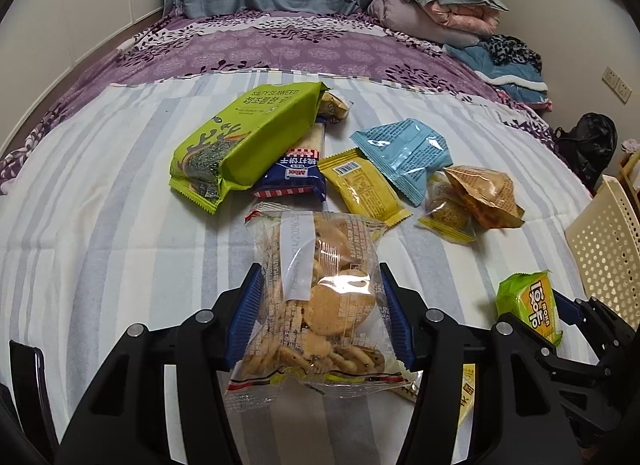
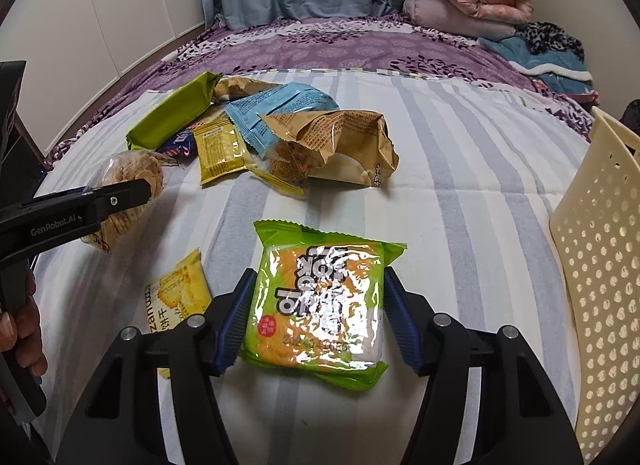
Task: Organize snacks
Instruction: 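Carry the green-orange pack into the cream basket and open the right tool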
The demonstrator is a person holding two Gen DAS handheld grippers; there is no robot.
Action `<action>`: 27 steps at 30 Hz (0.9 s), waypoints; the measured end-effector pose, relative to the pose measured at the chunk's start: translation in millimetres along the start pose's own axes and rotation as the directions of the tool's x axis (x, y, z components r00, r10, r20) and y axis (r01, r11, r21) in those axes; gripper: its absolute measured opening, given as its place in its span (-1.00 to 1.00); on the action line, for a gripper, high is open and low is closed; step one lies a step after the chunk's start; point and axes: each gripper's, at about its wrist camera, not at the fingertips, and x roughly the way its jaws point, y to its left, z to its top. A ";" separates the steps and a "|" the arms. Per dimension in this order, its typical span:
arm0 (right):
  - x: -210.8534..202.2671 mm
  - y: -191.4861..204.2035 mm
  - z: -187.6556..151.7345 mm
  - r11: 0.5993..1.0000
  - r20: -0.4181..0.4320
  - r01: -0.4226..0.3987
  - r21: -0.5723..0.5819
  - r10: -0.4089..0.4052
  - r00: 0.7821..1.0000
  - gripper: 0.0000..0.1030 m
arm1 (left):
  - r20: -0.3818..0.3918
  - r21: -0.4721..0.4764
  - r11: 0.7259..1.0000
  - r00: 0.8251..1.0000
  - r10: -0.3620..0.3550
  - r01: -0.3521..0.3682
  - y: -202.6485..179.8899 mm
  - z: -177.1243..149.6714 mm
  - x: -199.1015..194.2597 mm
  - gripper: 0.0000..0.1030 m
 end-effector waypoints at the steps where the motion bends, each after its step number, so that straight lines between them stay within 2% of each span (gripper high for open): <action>1: -2.2 -0.4 0.3 1.000 0.003 -0.001 0.000 0.001 1.000 0.20 | 0.000 -0.001 1.000 1.000 -0.002 0.002 -0.6 -0.8 -1.5 0.12; 18: -57.4 -5.8 4.9 1.000 0.104 -0.011 0.018 0.009 0.995 0.10 | 0.071 0.058 0.996 0.995 -0.071 0.067 -25.3 -3.0 -48.0 0.09; 27: -98.2 -19.2 4.1 0.999 0.192 -0.014 0.047 0.005 0.981 0.10 | 0.106 0.098 0.992 0.990 -0.094 0.083 -40.9 -2.5 -70.0 0.09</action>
